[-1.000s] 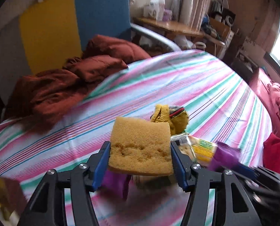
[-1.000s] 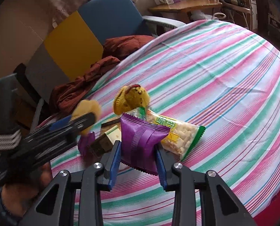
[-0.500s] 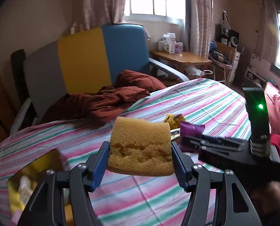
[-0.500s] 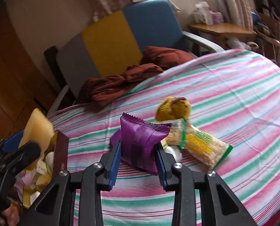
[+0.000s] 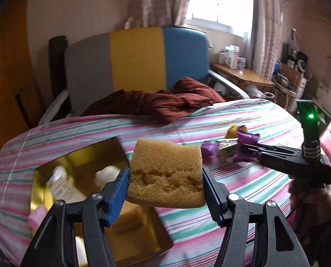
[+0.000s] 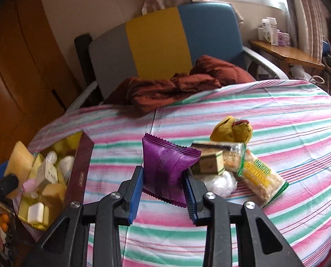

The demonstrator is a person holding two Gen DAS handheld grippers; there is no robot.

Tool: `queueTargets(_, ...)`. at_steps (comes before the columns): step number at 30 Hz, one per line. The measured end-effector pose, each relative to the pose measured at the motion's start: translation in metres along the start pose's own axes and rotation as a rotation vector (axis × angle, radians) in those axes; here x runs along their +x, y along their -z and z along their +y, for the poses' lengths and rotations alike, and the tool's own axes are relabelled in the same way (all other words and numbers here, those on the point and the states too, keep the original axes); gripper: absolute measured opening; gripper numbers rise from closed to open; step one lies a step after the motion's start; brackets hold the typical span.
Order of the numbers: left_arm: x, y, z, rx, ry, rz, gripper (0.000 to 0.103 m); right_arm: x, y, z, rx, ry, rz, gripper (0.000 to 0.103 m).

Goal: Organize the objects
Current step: 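Carry yellow sponge and purple packet into gold tray and open both grippers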

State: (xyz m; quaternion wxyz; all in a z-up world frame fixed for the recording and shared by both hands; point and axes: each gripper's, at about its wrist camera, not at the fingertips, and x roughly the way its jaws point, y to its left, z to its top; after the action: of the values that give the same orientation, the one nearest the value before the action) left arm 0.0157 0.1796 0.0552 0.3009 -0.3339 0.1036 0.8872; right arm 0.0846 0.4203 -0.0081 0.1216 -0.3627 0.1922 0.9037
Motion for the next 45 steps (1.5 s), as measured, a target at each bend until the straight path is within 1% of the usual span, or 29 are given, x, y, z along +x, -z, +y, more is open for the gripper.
queueTargets(3,-0.005,0.012,0.025,-0.031,-0.041,0.001,0.064,-0.001,0.002,0.017,-0.034,-0.011,0.025,0.034)
queueTargets(6,-0.007,0.029,0.059,-0.104,-0.081,0.022,0.064,-0.002,0.004,0.045,-0.071,-0.05,0.037,0.034)
queueTargets(13,-0.01,0.065,0.117,-0.231,-0.161,0.061,0.064,0.008,0.004,0.132,-0.189,-0.192,0.065,0.034)
queueTargets(18,-0.007,0.077,0.146,-0.287,-0.213,0.074,0.064,0.028,0.002,0.186,-0.267,-0.256,0.102,0.034)
queueTargets(19,-0.007,0.078,0.149,-0.293,-0.222,0.074,0.064,0.033,0.002,0.199,-0.286,-0.265,0.111,0.034)
queueTargets(22,-0.006,0.078,0.155,-0.299,-0.241,0.069,0.064,0.046,-0.002,0.222,-0.32,-0.281,0.13,0.034)
queueTargets(27,-0.008,0.079,0.157,-0.29,-0.264,0.055,0.065,0.068,-0.01,0.244,-0.326,-0.29,0.154,0.034)
queueTargets(29,-0.01,0.079,0.159,-0.292,-0.262,0.051,0.065,0.075,-0.014,0.251,-0.329,-0.29,0.159,0.034)
queueTargets(37,-0.011,0.08,0.16,-0.299,-0.262,0.043,0.066,0.082,-0.023,0.265,-0.347,-0.293,0.158,0.034)
queueTargets(40,-0.011,0.08,0.159,-0.304,-0.262,0.043,0.069,0.085,-0.027,0.27,-0.35,-0.303,0.154,0.038)
queueTargets(41,-0.011,0.08,0.159,-0.306,-0.261,0.044,0.07,0.087,-0.028,0.271,-0.346,-0.307,0.155,0.047)
queueTargets(42,-0.011,0.08,0.159,-0.306,-0.264,0.043,0.071,0.088,-0.029,0.272,-0.34,-0.298,0.15,0.051)
queueTargets(45,-0.013,0.08,0.159,-0.309,-0.264,0.042,0.072,0.087,-0.029,0.272,-0.322,-0.302,0.146,0.051)
